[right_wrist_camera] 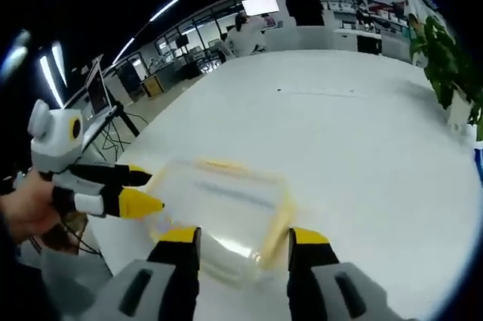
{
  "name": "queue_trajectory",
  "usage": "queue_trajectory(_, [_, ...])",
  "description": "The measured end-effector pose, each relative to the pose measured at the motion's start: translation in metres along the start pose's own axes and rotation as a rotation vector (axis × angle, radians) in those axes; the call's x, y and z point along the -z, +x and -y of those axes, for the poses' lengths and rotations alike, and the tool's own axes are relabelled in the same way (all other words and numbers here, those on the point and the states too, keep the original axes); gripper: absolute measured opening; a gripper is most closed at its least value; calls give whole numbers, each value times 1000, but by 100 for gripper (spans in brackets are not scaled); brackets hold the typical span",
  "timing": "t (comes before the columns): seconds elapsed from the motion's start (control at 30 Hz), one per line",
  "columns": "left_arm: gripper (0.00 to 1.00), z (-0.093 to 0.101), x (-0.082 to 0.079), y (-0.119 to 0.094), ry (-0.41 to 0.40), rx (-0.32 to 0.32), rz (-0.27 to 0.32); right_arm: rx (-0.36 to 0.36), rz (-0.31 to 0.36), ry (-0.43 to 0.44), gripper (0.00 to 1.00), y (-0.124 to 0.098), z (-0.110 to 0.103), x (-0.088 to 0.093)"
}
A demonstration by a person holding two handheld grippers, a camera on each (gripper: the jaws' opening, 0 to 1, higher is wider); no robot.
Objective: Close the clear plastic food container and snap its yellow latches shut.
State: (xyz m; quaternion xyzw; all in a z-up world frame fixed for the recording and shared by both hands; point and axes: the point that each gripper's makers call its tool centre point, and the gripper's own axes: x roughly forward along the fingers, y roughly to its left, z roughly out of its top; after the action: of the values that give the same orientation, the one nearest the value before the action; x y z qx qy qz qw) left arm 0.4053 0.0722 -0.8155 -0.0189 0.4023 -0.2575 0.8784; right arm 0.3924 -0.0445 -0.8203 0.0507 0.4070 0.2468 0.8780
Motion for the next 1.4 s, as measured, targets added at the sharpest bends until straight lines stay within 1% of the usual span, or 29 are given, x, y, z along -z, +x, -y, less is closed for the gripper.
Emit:
queue_trajectory(0.13, [40,-1,0,-1,-1,0,8,-22,-11,-16,44,1,1,0])
queue_trajectory(0.17, [38,-1,0,-1,-25,4,8,-23,-14,-15,43,1,1,0])
queue_trajectory(0.2, [37,-2,-1,-1,-38,-2,14,-18,-27,-32,43,2,0,-1])
queue_trajectory(0.3, [35,-2,0,-2,-58,-6,11,-18,-46,-25,42,1,-2,0])
queue_trajectory(0.43, [35,-1,-1,2,-70,-24,9,-18,-47,-26,40,2,-2,1])
queue_trajectory(0.47, [34,15,-4,4,-126,51,21,-31,-76,-34,40,-2,-3,2])
queue_trajectory(0.5, [34,3,-3,3,-95,-10,10,-17,-32,-28,40,0,-3,-8])
queue_trajectory(0.53, [34,3,-4,3,-91,-20,9,-22,-35,-28,40,-1,-3,-6])
queue_trajectory(0.57, [34,1,-4,2,-111,-26,10,-22,-33,-27,40,-2,-3,-6])
queue_trajectory(0.67, [34,-1,-3,0,-110,-23,24,-17,-28,-23,40,-3,-4,-3])
queue_trajectory(1.1, [34,-5,0,-1,-99,-24,20,-15,-22,-37,40,-4,-10,4])
queue_trajectory(1.27, [34,-13,-2,-2,-119,-37,23,-17,-27,-41,40,3,-12,1])
queue_trajectory(1.4, [34,-18,-4,-2,-120,-41,24,-22,-25,-41,40,8,-13,-3])
